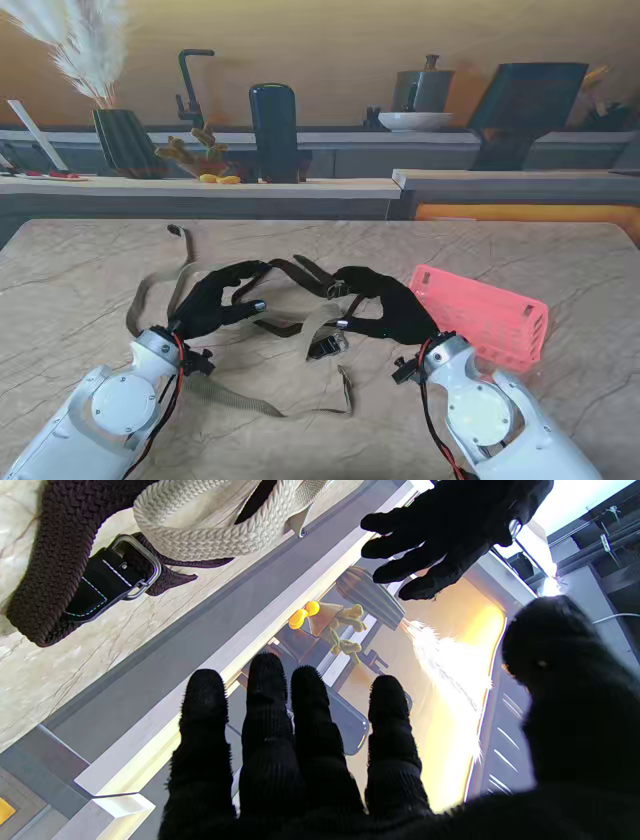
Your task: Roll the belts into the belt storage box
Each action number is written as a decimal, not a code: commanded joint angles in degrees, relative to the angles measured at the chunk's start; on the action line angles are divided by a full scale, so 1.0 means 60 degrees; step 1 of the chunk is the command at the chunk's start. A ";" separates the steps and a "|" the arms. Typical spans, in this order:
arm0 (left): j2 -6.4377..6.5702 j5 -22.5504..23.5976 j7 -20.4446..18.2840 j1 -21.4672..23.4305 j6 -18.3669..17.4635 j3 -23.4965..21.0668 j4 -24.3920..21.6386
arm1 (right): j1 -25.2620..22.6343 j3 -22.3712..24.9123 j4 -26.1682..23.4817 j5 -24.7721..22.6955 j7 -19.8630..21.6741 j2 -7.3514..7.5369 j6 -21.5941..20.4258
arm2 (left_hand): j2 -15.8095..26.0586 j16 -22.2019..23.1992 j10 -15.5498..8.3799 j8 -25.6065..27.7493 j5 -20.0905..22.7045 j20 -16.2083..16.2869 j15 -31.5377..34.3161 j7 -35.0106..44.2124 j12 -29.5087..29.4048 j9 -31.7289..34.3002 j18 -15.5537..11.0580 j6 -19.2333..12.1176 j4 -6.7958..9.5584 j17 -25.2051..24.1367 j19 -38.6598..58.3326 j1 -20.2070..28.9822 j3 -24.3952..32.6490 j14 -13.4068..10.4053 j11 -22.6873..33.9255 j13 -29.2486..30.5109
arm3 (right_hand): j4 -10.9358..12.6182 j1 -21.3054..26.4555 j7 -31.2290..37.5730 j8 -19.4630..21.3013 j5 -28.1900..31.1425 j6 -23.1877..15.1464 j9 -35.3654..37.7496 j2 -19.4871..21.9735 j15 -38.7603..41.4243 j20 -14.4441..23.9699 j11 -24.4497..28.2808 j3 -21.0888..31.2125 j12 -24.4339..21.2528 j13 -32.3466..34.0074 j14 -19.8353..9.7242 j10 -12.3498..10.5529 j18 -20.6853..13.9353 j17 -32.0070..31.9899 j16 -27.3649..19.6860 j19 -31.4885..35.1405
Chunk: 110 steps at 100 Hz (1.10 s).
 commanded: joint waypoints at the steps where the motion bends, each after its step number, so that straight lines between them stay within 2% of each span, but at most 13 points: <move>1: -0.0023 -0.0057 -0.0075 0.0006 0.0073 0.0043 -0.0005 | -0.0029 -0.0035 -0.0061 0.0028 -0.0031 -0.0068 0.0051 | 0.0207 0.0102 -0.0146 -0.0111 -0.0228 0.0119 0.0033 -0.0291 0.0039 -0.0081 -0.0084 -0.0150 0.0248 0.0012 0.0025 -0.0007 -0.0057 -0.0078 -0.0092 -0.0039 | 0.0273 -0.0177 0.0036 -0.0018 0.0059 0.0012 0.0116 -0.0312 -0.0007 0.0012 0.0115 0.0027 0.0011 0.0007 -0.0188 -0.0050 -0.0277 -0.0090 -0.0073 -0.0209; 25: -0.0016 -0.0105 -0.0133 -0.0008 0.0101 0.0059 0.0017 | -0.0031 -0.0044 -0.0030 -0.0039 -0.0198 -0.0099 0.0013 | 0.0207 0.0104 -0.0131 -0.0118 -0.0212 0.0112 0.0034 -0.0291 0.0039 -0.0058 -0.0077 -0.0149 0.0244 0.0016 0.0025 -0.0007 -0.0057 -0.0063 -0.0090 -0.0029 | 0.0279 -0.0124 0.0126 0.0026 0.0212 -0.0004 0.0275 -0.0223 0.0215 0.0047 0.0214 0.0070 0.0052 0.0204 -0.0157 -0.0052 -0.0274 -0.0002 0.0055 -0.0128; 45: -0.0024 -0.0056 -0.0086 -0.0012 0.0149 0.0051 0.0005 | -0.0083 -0.0049 -0.0086 -0.0482 -0.0434 -0.0103 0.0202 | 0.0218 0.0103 -0.0150 -0.0119 -0.0201 0.0105 0.0031 -0.0286 0.0036 -0.0077 -0.0098 -0.0146 0.0243 0.0015 0.0022 -0.0005 -0.0062 -0.0075 -0.0099 -0.0029 | 0.0261 0.0255 0.0461 0.0131 0.0976 -0.0150 0.0761 -0.0113 0.0750 0.0194 0.0467 0.0252 0.0148 0.0618 -0.0119 -0.0005 -0.0161 0.0169 0.0401 0.0159; 56: -0.0023 -0.0024 -0.0077 -0.0025 0.0171 0.0049 0.0014 | -0.0191 0.0035 -0.0181 -0.1144 -0.0207 0.0043 0.0223 | 0.0224 0.0106 -0.0169 -0.0118 -0.0198 0.0106 0.0037 -0.0283 0.0036 -0.0080 -0.0094 -0.0149 0.0244 0.0018 0.0029 -0.0003 -0.0062 -0.0079 -0.0100 -0.0014 | 0.0241 0.0412 0.0642 0.0178 0.1390 -0.0225 0.1084 -0.0091 0.1030 0.0237 0.0651 0.0403 0.0217 0.0888 -0.0106 -0.0034 -0.0153 0.0320 0.0567 0.0293; 67: -0.0026 -0.0053 -0.0088 -0.0025 0.0225 0.0051 0.0005 | -0.0271 0.0178 -0.0333 -0.1804 0.0538 0.0290 0.0078 | 0.0208 0.0103 -0.0153 -0.0114 -0.0169 0.0101 0.0028 -0.0274 0.0038 -0.0075 -0.0084 -0.0130 0.0244 -0.0005 0.0020 0.0018 -0.0067 -0.0056 -0.0097 -0.0037 | 0.0190 0.0527 0.0772 0.0207 0.1648 -0.0313 0.1237 -0.0106 0.1225 0.0239 0.0745 0.0819 0.0262 0.0925 -0.0138 -0.0083 -0.0193 0.0355 0.0703 0.0382; 81: -0.0030 0.0043 -0.0011 0.0035 0.0204 0.0018 -0.0055 | -0.0313 0.0367 -0.0491 -0.2802 0.1425 0.0604 -0.0470 | 0.0226 0.0111 -0.0160 -0.0106 -0.0124 0.0104 0.0047 -0.0257 0.0043 -0.0030 -0.0079 -0.0157 0.0243 0.0026 0.0033 0.0006 -0.0082 -0.0077 -0.0083 0.0012 | 0.0085 0.0577 0.0998 0.0256 0.2006 -0.0497 0.1470 -0.0216 0.1411 0.0212 0.0872 0.1578 0.0309 0.1089 -0.0211 -0.0170 -0.0232 0.0491 0.0794 0.0550; 88: -0.0030 0.0064 0.0006 0.0044 0.0182 0.0008 -0.0060 | -0.0356 0.0474 -0.0569 -0.3329 0.1767 0.0739 -0.0806 | 0.0235 0.0110 -0.0159 -0.0104 -0.0124 0.0103 0.0042 -0.0258 0.0042 -0.0034 -0.0086 -0.0159 0.0241 0.0020 0.0034 -0.0001 -0.0095 -0.0065 -0.0087 0.0004 | 0.0061 0.0705 0.1216 0.0342 0.2151 -0.1104 0.1619 -0.0295 0.1568 0.0225 0.0960 0.1951 0.0347 0.1217 -0.0243 -0.0211 -0.0222 0.0589 0.0875 0.0702; 95: -0.0031 0.0066 0.0011 0.0042 0.0178 0.0009 -0.0055 | -0.0429 0.0595 -0.0670 -0.3921 0.2010 0.0856 -0.1143 | 0.0260 0.0116 -0.0178 -0.0098 -0.0093 0.0106 0.0055 -0.0246 0.0046 0.0000 -0.0087 -0.0161 0.0241 0.0033 0.0044 0.0004 -0.0103 -0.0064 -0.0077 0.0037 | 0.0030 0.0807 0.1441 0.0396 0.2179 -0.1415 0.1709 -0.0406 0.1720 0.0223 0.1044 0.2428 0.0399 0.1278 -0.0326 -0.0306 -0.0243 0.0660 0.0960 0.0859; 107: -0.0027 0.0043 -0.0020 0.0032 0.0198 0.0010 -0.0046 | -0.0510 0.0701 -0.0746 -0.5024 0.2015 0.0984 -0.1634 | 0.0285 0.0123 -0.0169 -0.0093 -0.0080 0.0106 0.0063 -0.0244 0.0049 0.0017 -0.0094 -0.0158 0.0241 0.0025 0.0047 0.0016 -0.0125 -0.0047 -0.0073 0.0049 | -0.0007 0.1017 0.1709 0.0373 0.2132 -0.1856 0.1713 -0.0536 0.1799 0.0198 0.1106 0.3218 0.0404 0.1343 -0.0464 -0.0425 -0.0367 0.0823 0.0947 0.1098; 110: -0.0026 0.0026 -0.0033 0.0036 0.0212 0.0010 -0.0053 | -0.0508 0.0705 -0.0741 -0.5269 0.1992 0.1011 -0.1732 | 0.0279 0.0126 -0.0001 -0.0092 -0.0077 0.0103 0.0066 -0.0245 0.0049 0.0014 -0.0088 -0.0162 0.0241 0.0009 0.0041 0.0032 -0.0133 -0.0037 -0.0078 0.0054 | -0.0014 0.1082 0.1769 0.0368 0.2122 -0.1988 0.1738 -0.0526 0.1821 0.0194 0.1134 0.3365 0.0405 0.1374 -0.0481 -0.0441 -0.0389 0.0881 0.0942 0.1160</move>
